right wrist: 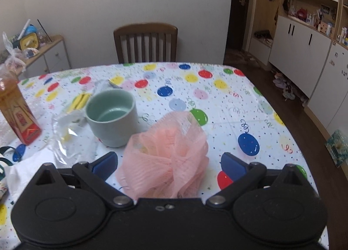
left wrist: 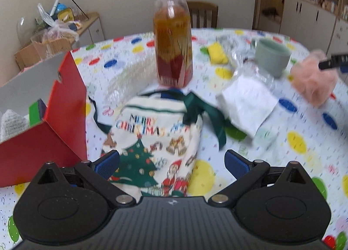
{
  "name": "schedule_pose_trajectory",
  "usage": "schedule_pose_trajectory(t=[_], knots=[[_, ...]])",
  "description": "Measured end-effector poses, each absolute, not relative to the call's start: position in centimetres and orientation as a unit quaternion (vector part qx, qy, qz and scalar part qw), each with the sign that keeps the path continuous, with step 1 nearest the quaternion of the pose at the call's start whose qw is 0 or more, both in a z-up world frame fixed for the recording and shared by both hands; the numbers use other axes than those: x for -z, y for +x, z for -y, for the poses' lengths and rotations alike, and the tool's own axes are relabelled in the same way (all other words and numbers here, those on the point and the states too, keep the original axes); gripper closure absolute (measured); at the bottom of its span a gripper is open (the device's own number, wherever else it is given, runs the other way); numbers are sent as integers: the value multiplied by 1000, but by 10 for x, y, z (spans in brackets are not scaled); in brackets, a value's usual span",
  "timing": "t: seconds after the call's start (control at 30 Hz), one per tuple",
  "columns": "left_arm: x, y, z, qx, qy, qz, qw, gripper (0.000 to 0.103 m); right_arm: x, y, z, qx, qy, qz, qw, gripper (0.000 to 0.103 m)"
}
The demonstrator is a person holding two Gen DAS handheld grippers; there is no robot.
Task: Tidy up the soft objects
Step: 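Grasp the pink bath puff with the right tool while the left tool approaches the Christmas bag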
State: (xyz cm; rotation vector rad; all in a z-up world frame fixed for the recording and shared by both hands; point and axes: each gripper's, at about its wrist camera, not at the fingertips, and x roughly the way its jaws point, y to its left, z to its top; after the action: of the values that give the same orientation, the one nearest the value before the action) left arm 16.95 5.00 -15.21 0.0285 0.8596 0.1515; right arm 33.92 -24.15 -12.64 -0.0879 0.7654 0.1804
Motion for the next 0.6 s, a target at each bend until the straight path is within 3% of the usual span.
schedule_pose_trajectory(t=[0.33,0.53,0.6], knots=[[183,184,-39,-77,83,-451,885,5,151,367,242,-69,-47,-406,910,5],[186,192,-41,-81,75,-462,880,25,161,377,239,-65,-56,-422,902,13],[184,193,-44,-83,63,-466,879,46,163,379,238,-67,-55,-429,899,18]])
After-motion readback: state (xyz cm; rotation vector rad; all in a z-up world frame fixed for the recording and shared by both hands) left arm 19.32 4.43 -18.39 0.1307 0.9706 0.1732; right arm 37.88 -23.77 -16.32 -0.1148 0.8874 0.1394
